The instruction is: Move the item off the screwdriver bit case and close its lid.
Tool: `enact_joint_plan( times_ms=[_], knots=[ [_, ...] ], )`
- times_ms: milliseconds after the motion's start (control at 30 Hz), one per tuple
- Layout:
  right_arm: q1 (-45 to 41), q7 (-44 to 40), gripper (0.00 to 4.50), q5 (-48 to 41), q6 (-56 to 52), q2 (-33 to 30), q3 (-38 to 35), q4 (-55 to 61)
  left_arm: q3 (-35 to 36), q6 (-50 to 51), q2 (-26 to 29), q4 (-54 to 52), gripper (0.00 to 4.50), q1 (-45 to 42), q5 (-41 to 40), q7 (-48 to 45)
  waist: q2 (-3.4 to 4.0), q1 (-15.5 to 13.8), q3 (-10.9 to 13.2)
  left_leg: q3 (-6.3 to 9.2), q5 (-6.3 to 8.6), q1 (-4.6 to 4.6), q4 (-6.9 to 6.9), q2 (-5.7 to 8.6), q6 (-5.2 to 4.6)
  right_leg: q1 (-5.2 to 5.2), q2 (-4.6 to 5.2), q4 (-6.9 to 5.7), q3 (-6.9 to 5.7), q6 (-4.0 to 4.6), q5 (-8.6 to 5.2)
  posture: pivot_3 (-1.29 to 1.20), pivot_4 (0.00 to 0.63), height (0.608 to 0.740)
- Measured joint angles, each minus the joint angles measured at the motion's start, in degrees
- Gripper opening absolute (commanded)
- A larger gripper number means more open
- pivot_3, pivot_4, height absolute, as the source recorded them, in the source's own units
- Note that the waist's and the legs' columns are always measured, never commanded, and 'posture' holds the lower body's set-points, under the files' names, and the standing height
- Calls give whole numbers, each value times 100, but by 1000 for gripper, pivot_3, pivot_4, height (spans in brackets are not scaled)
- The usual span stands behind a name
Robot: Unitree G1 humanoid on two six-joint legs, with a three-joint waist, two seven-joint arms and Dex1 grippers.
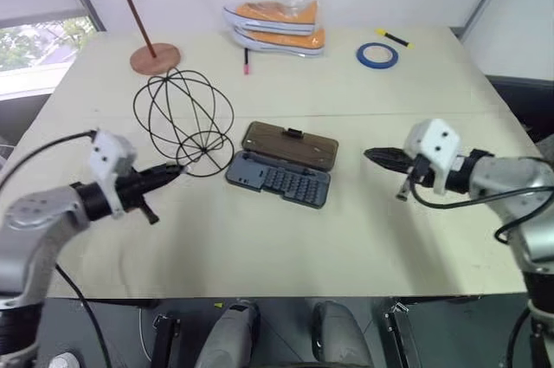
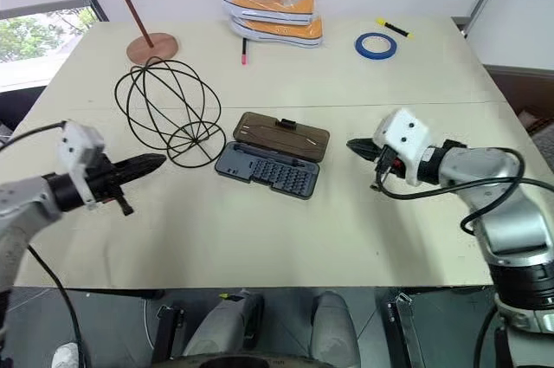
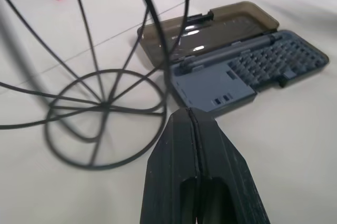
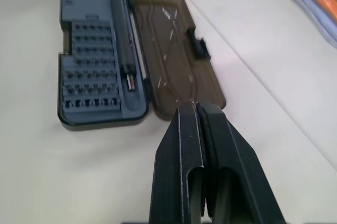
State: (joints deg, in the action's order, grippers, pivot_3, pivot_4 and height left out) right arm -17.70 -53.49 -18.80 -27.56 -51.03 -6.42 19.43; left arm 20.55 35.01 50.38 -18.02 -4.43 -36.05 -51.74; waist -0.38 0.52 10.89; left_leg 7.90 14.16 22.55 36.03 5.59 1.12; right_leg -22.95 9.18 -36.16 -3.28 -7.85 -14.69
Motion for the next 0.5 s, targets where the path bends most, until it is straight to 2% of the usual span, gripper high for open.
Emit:
enact_joint_plan(
  times_ms=[167, 500],
  knots=[
    [-110, -251, 43, -288, -105, -137, -62, 141, 134, 126, 295, 41, 0, 15, -91, -239, 0, 5, 1, -8, 1, 6, 1, -10, 0, -7, -6, 2, 5, 5, 3, 0, 150, 740],
    [-317, -141, 43, -290, -190, -103, -35, 151, 179, 231, 295, -20, 0, -24, -213, -166, -1, -2, 1, -12, 2, 15, 2, -24, 2, -21, -18, 3, 8, 16, 10, 0, 150, 740]
  ],
)
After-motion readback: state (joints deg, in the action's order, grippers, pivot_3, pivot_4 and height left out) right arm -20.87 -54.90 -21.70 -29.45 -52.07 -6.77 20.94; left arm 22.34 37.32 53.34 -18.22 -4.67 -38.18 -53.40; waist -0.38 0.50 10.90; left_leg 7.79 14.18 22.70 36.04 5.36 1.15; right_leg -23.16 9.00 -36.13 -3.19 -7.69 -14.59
